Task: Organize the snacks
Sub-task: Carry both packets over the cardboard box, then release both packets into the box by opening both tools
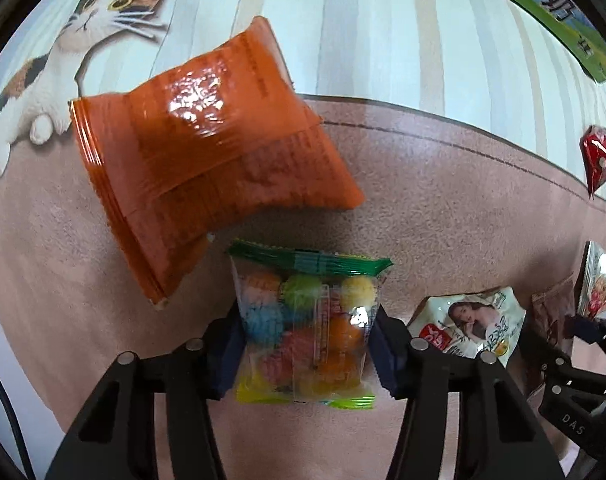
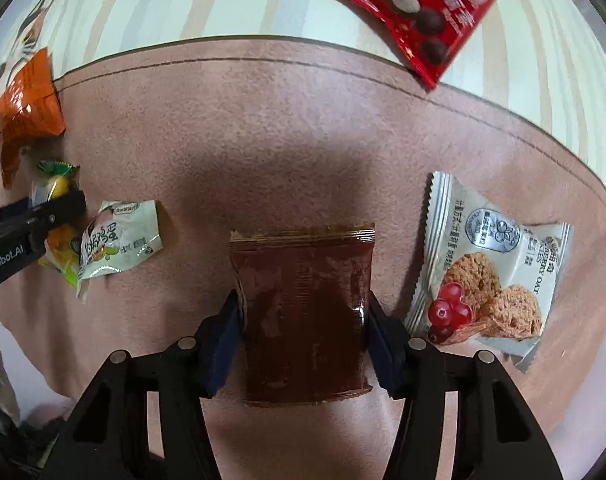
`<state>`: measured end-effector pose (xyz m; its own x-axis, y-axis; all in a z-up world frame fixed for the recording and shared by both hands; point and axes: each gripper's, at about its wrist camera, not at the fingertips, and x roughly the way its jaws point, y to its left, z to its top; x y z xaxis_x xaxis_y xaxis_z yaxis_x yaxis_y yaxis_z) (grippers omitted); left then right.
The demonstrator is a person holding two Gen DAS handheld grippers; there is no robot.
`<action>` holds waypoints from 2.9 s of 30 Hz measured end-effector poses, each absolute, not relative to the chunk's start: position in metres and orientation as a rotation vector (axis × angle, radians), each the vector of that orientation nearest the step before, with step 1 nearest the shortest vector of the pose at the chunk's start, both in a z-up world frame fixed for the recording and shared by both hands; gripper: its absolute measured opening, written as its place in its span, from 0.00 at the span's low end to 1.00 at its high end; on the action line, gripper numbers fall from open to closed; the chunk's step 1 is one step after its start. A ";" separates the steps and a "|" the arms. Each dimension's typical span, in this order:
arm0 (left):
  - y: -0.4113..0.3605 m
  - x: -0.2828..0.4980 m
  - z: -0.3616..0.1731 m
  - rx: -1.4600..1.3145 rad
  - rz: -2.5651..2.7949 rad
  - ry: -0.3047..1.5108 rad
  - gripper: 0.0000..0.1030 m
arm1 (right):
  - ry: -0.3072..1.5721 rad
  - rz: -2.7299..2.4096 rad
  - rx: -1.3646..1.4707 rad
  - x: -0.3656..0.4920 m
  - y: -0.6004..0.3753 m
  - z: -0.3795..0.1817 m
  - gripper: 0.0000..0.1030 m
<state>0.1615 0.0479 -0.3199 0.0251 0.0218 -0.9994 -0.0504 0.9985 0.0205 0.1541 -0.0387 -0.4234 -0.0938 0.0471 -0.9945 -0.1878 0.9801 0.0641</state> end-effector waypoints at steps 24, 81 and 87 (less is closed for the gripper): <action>0.066 0.151 -0.224 -0.128 -0.095 1.393 0.44 | 1.453 0.290 0.066 0.149 -0.091 -0.327 0.58; -0.022 0.380 -0.125 -0.014 -0.208 1.149 0.95 | 1.175 0.072 0.075 0.365 -0.167 -0.185 0.91; -0.020 0.337 -0.104 0.049 -0.174 1.045 0.95 | 1.060 0.050 0.051 0.331 -0.167 -0.152 0.91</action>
